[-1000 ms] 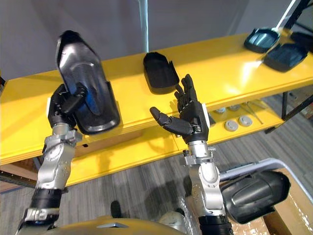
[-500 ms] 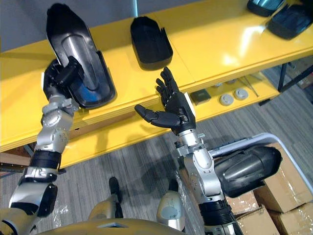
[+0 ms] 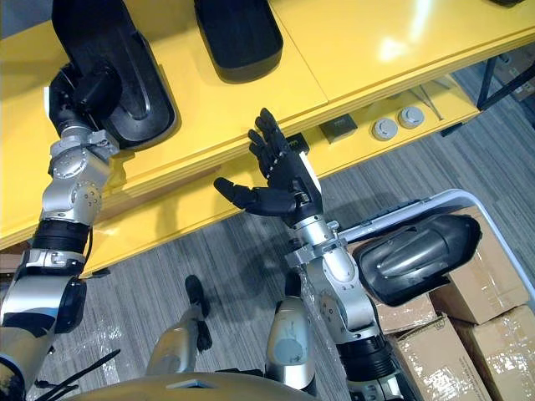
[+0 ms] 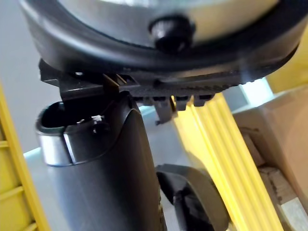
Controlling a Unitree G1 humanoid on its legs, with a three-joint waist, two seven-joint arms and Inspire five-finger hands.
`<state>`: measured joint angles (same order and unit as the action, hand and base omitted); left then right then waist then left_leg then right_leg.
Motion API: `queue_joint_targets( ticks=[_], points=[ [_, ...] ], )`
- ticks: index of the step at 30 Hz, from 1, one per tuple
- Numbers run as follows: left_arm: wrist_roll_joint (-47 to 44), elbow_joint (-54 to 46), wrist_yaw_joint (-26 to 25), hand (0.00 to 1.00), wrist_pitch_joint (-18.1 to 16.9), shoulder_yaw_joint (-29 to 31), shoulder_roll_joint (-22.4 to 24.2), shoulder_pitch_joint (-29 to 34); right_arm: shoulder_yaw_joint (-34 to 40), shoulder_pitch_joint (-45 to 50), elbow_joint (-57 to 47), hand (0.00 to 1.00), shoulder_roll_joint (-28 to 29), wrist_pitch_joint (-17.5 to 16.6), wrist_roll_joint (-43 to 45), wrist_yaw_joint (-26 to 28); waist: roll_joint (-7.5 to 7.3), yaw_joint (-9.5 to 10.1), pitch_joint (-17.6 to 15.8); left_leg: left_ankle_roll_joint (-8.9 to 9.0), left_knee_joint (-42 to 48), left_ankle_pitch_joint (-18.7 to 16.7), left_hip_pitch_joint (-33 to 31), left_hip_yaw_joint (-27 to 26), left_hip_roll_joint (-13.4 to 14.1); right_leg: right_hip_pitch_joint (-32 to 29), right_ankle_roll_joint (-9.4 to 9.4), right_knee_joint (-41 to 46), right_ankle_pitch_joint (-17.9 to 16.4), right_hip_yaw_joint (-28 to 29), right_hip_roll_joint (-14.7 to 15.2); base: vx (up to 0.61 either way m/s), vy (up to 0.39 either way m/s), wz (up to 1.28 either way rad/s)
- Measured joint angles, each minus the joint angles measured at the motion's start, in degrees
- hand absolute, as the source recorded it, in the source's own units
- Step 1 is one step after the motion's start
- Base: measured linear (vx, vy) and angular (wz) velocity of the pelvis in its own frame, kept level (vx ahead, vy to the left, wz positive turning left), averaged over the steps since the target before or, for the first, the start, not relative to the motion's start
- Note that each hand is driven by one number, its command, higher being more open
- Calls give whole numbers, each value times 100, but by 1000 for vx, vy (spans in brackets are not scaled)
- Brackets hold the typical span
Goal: Walk over and take three plastic housings, then place them on the shelf
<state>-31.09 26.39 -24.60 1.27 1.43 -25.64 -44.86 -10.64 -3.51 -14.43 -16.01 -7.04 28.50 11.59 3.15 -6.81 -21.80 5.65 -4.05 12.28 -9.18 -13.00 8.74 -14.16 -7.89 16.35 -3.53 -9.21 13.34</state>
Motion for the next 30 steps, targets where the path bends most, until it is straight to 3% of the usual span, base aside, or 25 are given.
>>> queue_joint_targets(
  ticks=[5, 10, 19, 24, 30],
  points=[
    [451, 78, -277, 100, 40, -88, -47, -75, -89, 31, 0, 100, 2, 0, -2, -205, -50, -37, -51, -29, 129, -51, -25, -14, 8, -2, -2, 35, -6, 35, 0, -10, -30, -2],
    [673, 362, -530, 100, 265, -111, -511, -106, -111, 245, -1, 100, -4, -3, -1, -251, -51, -144, -53, -51, 206, -100, -15, -71, 8, -1, -6, 39, -3, 96, 0, -2, -17, -5],
    [1277, 689, -541, 100, 640, -106, -831, -203, -180, 701, -6, 100, 0, -2, 1, -156, -49, -142, -51, -50, 161, -103, 250, -80, 5, 262, 2, 5, -14, 75, -4, 0, 0, 0],
    [1299, 698, -317, 100, 661, -103, -1132, -202, -212, 987, -9, 100, 20, -3, -2, -130, -43, -127, -32, -42, 66, -116, 475, -86, -13, 552, -24, -161, -12, 67, -19, 6, -2, 3],
    [1030, 600, 109, 100, 473, -109, -1147, -185, -243, 997, -12, 100, 125, -4, 9, -177, -23, -103, 403, -41, -67, -90, 599, -56, -46, 762, -100, -357, 80, 19, -28, 44, -5, 6]
  ],
)
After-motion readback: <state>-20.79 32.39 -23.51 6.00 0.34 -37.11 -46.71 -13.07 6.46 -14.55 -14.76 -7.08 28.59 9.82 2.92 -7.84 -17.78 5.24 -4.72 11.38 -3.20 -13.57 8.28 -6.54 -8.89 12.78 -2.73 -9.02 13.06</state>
